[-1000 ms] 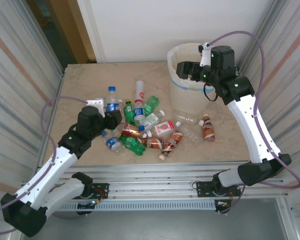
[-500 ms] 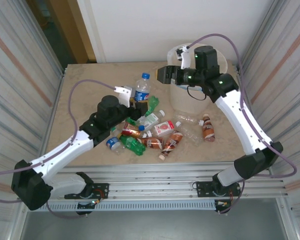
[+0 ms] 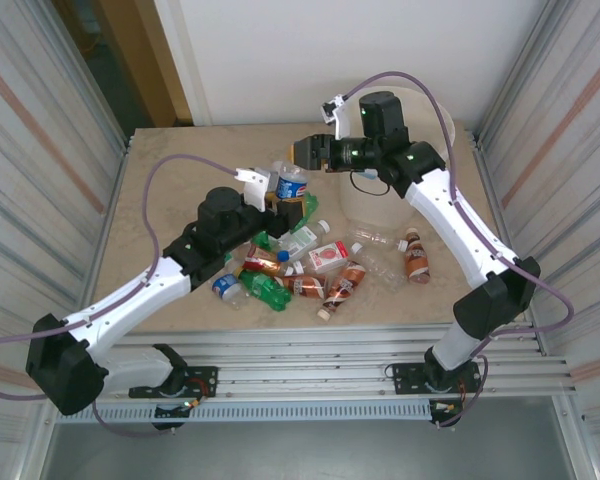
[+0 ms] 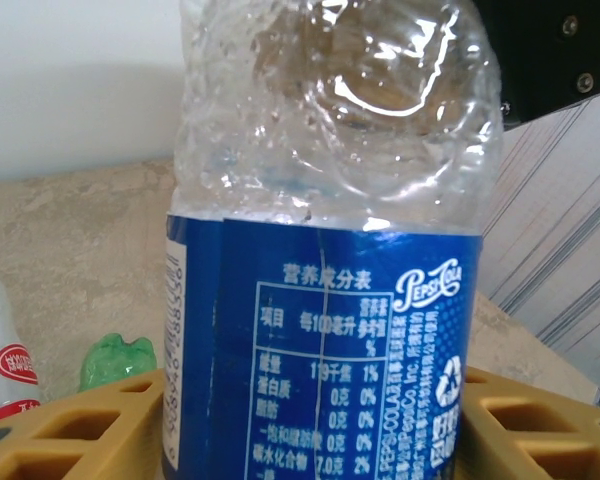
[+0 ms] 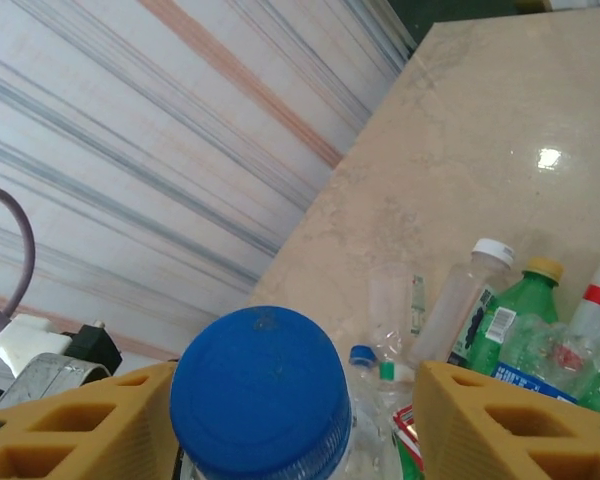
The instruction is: Put the plastic bottles in the bin
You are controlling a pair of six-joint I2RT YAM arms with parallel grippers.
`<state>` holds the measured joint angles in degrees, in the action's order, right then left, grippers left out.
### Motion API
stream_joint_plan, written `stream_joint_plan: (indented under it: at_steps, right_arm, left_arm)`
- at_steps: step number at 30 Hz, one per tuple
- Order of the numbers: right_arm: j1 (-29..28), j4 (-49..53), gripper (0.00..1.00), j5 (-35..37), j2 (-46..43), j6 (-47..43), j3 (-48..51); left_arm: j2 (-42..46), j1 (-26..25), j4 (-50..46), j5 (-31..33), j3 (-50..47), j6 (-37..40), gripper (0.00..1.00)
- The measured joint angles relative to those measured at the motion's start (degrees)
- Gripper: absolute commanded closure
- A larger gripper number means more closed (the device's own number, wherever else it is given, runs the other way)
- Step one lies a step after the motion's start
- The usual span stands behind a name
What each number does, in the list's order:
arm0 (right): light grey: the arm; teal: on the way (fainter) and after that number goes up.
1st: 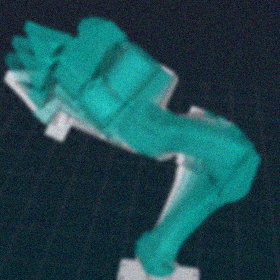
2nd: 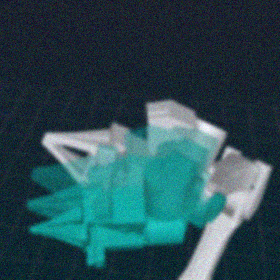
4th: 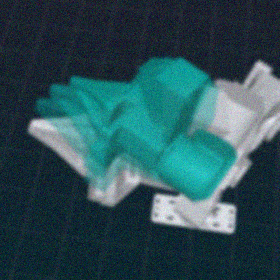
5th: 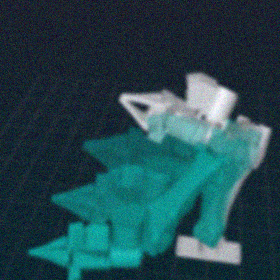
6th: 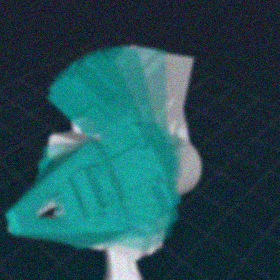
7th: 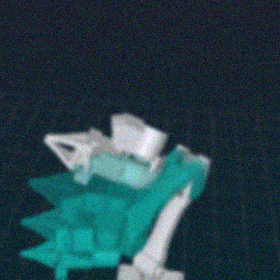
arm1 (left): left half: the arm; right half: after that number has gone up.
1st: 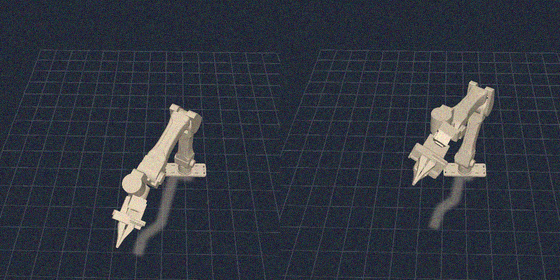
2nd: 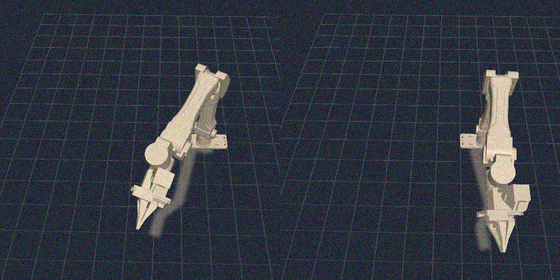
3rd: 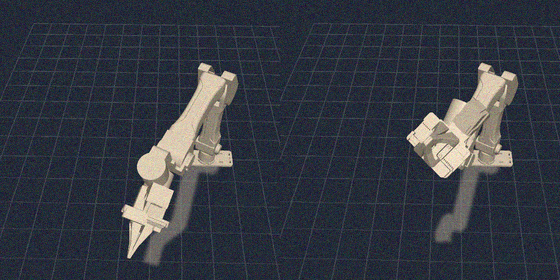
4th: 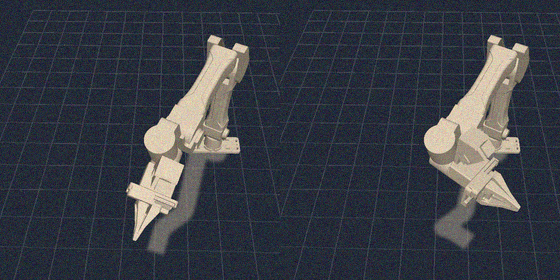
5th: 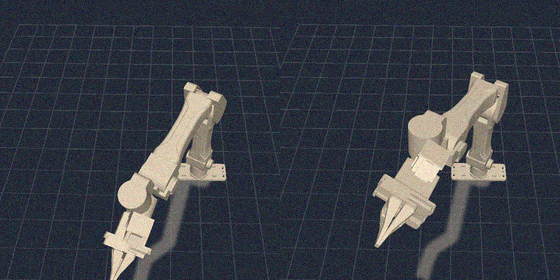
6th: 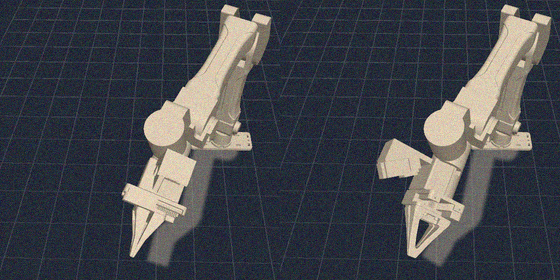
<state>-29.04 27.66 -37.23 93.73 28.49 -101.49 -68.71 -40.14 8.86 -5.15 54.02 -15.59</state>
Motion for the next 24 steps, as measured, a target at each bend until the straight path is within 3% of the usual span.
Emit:
stream_joint_plan:
  at_steps: [5, 6, 10, 12, 24]
  right_arm:
    - [0.15, -1.05, 0.74, 0.33, 0.04, 0.33, -0.22]
    - [0.17, -1.09, 0.77, 0.50, 0.04, -0.07, -0.24]
    - [0.11, -1.09, 0.90, 1.18, 0.04, -0.17, -0.31]
    - [0.13, -1.05, 0.94, 1.42, 0.04, -0.20, -0.31]
    - [4.24, 5.09, 0.96, 7.67, -0.02, -3.13, -9.88]
  left_arm:
    - [0.00, 0.00, -0.24, 0.13, 0.00, 0.22, 0.65]
    - [0.00, 0.00, -0.26, 0.22, 0.00, 0.22, 0.59]
    - [0.04, 0.00, -0.26, 0.48, 0.00, 0.42, 0.16]
    - [0.26, 0.00, -0.20, 0.96, 0.00, 0.50, 0.01]
    - [9.66, 0.00, -1.73, 8.66, -3.61, 0.87, 0.01]
